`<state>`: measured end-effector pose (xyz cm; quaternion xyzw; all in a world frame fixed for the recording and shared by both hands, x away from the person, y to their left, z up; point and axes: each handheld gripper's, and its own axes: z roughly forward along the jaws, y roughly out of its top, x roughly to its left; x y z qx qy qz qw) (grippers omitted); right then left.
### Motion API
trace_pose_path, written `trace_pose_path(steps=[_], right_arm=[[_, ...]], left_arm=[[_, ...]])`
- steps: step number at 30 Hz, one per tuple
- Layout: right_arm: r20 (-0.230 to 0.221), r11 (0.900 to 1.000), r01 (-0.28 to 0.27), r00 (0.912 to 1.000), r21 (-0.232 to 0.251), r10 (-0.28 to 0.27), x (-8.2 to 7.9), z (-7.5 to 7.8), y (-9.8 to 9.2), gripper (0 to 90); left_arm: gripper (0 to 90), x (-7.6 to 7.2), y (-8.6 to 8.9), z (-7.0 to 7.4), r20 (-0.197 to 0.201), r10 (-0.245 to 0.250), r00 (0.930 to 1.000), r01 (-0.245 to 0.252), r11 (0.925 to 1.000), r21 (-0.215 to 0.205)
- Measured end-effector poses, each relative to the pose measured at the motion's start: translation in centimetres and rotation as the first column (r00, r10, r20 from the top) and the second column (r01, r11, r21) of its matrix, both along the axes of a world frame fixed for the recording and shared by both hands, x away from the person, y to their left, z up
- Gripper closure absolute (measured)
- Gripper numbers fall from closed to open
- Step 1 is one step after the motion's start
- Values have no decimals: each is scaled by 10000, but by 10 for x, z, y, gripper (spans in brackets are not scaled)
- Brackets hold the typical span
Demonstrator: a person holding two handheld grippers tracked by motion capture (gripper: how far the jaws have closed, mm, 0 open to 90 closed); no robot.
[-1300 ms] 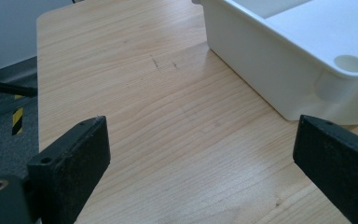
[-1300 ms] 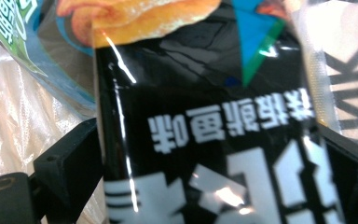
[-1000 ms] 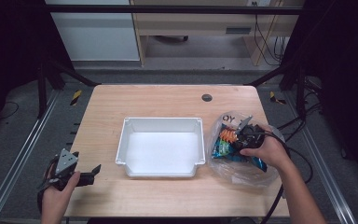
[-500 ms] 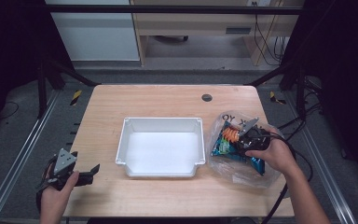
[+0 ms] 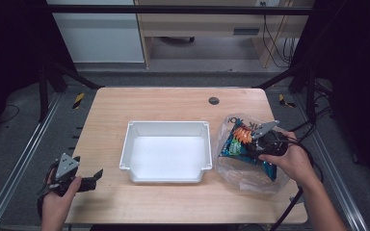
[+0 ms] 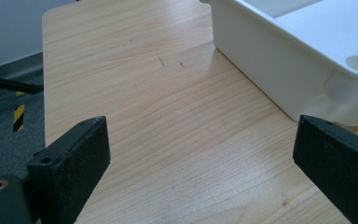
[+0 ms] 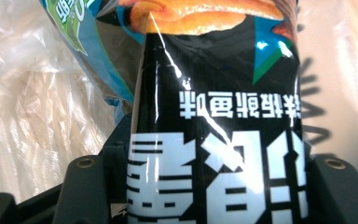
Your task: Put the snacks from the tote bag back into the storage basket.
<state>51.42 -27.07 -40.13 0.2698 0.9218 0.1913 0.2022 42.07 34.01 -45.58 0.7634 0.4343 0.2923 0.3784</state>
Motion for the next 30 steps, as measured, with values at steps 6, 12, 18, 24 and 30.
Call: trace_pose_path(steps=[6, 12, 18, 24, 30], right_arm=[[371, 9988, 18, 9993, 498, -36, -10, 14, -3, 414], [470, 9983, 44, 9989, 587, -72, -15, 17, -3, 418], [820, 9961, 106, 9965, 871, -178, -24, 25, -3, 419], [1033, 9918, 47, 9945, 1276, -180, -32, 31, -2, 420], [1306, 9867, 94, 9910, 1626, -310, -33, 38, -1, 423]], left_arm=[[34, 0, -1, 0, -6, -37, 10000, 37, 10000, 16], [34, -1, -2, 0, 23, -60, 10000, 60, 10000, 15], [34, 0, -1, -1, -19, -41, 10000, 41, 10000, -36], [34, -1, -4, 0, -10, -121, 9999, 122, 9999, 46], [34, -1, -4, -1, -21, -136, 9999, 136, 9999, 41]])
